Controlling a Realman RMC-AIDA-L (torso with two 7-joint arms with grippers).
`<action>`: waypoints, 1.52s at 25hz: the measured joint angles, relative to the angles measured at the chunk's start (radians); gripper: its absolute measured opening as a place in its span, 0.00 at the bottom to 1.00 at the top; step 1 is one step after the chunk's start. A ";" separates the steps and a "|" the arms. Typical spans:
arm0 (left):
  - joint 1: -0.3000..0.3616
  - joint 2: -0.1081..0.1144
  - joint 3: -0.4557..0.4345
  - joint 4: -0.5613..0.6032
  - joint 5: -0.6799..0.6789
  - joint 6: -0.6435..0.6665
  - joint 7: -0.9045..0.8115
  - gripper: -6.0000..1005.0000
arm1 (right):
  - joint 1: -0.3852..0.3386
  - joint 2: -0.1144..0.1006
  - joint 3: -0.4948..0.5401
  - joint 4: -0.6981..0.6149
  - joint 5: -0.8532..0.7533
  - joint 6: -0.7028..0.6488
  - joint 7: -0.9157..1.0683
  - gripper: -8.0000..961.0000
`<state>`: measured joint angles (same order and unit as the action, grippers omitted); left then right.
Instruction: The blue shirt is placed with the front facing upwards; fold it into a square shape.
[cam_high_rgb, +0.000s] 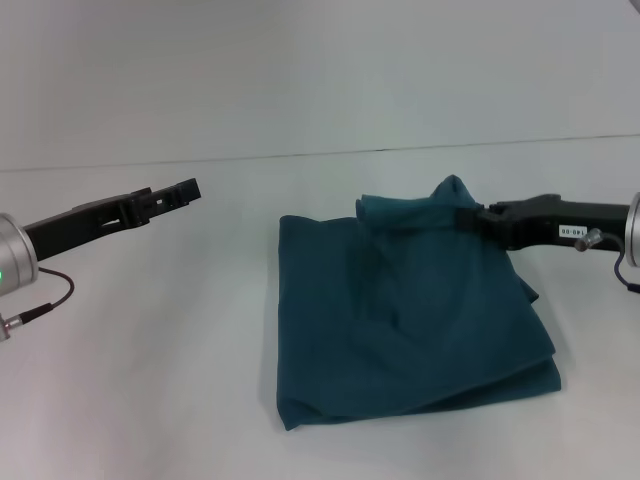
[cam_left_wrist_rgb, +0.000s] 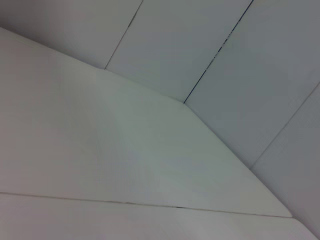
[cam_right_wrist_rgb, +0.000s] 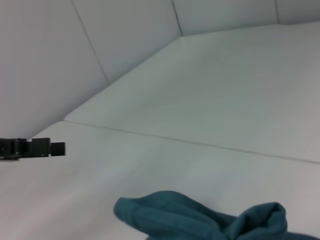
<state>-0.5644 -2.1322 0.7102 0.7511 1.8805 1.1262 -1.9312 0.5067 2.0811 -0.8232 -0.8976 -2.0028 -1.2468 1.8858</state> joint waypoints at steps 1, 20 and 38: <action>0.000 0.000 0.000 0.000 0.000 -0.002 0.000 0.90 | -0.002 0.000 0.004 0.009 0.000 0.001 0.000 0.09; -0.003 0.001 0.000 -0.002 0.000 -0.006 0.009 0.90 | -0.021 -0.010 0.121 0.188 0.001 0.073 -0.001 0.15; 0.001 0.000 0.000 0.002 0.000 -0.002 0.009 0.90 | -0.104 -0.004 0.295 0.198 0.189 0.026 -0.124 0.60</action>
<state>-0.5638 -2.1323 0.7102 0.7528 1.8806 1.1245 -1.9220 0.4030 2.0767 -0.5282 -0.6997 -1.8134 -1.2203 1.7618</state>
